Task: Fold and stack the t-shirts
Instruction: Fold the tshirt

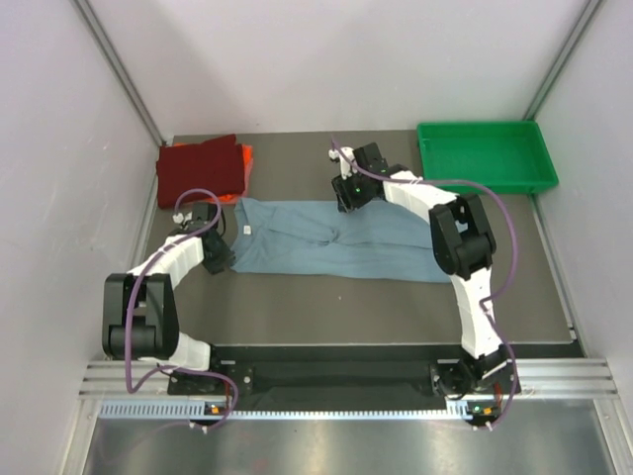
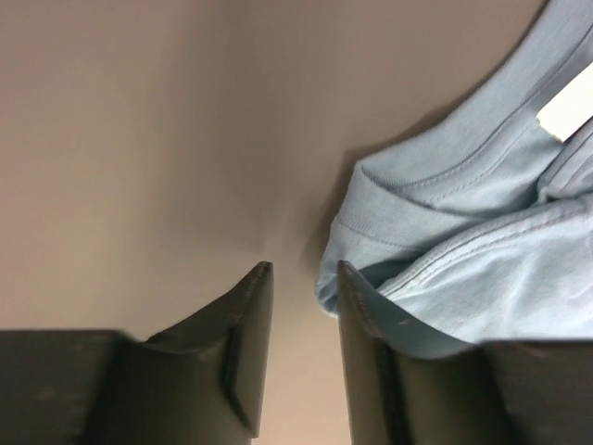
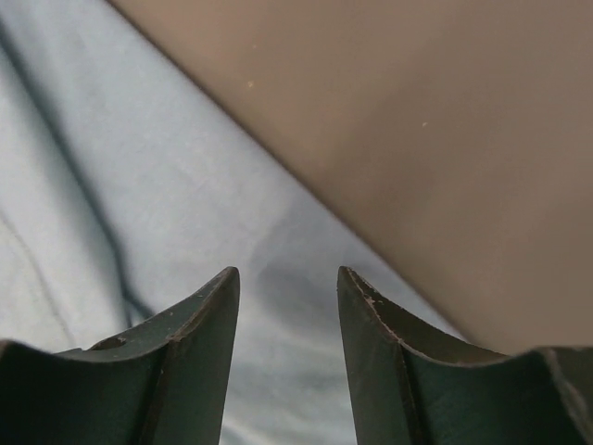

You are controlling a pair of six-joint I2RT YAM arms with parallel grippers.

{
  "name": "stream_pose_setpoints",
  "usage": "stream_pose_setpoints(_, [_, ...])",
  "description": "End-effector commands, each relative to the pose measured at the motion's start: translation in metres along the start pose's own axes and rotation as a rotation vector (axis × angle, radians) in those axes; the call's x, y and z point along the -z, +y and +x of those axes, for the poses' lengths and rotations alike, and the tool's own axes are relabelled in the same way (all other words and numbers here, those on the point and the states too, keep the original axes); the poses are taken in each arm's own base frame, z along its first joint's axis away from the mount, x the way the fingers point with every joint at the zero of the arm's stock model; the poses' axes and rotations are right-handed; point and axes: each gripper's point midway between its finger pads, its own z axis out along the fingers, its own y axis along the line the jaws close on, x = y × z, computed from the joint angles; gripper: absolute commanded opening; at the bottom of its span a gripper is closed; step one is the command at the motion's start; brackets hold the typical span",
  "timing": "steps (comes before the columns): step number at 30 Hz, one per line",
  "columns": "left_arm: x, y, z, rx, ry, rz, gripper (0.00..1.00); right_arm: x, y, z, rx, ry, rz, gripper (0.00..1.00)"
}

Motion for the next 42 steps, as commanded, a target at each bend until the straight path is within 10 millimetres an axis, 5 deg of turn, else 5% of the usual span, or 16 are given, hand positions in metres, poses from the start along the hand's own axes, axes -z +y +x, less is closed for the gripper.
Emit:
stream_pose_setpoints(1, [-0.003, -0.010, 0.000, -0.005, -0.005, 0.062, 0.32, 0.006, -0.010, -0.031, 0.143, -0.047, 0.007, 0.48])
stream_pose_setpoints(8, [-0.003, -0.019, -0.005, -0.021, -0.018, 0.101, 0.00, 0.001, -0.038, -0.024, 0.192, 0.000, 0.076, 0.49])
stream_pose_setpoints(13, [-0.009, -0.022, -0.001, -0.023, 0.003, 0.108, 0.00, -0.003, -0.051, -0.003, 0.136, 0.076, 0.042, 0.49])
stream_pose_setpoints(21, [-0.006, -0.027, -0.004, -0.032, -0.013, 0.110, 0.00, 0.017, -0.087, 0.009, 0.025, 0.103, 0.082, 0.48])
stream_pose_setpoints(27, [-0.003, -0.020, -0.005, -0.024, -0.025, 0.077, 0.00, 0.052, -0.096, -0.023, -0.020, -0.008, 0.172, 0.48])
stream_pose_setpoints(33, [0.001, -0.012, -0.005, -0.034, -0.044, 0.058, 0.00, 0.052, -0.121, -0.003, -0.104, 0.040, 0.268, 0.49])
stream_pose_setpoints(34, [0.002, -0.011, -0.006, -0.036, -0.050, 0.055, 0.00, 0.065, -0.122, -0.016, -0.113, -0.007, 0.298, 0.48])
stream_pose_setpoints(36, [0.002, -0.009, -0.005, -0.039, -0.054, 0.052, 0.00, 0.078, -0.127, -0.010, -0.150, -0.019, 0.366, 0.48])
stream_pose_setpoints(40, [0.002, -0.015, -0.003, -0.026, -0.045, 0.084, 0.00, 0.150, -0.140, -0.031, -0.336, -0.156, 0.552, 0.48])
stream_pose_setpoints(42, [0.003, -0.018, -0.002, -0.024, -0.039, 0.099, 0.00, 0.176, -0.151, -0.017, -0.412, -0.166, 0.613, 0.48])
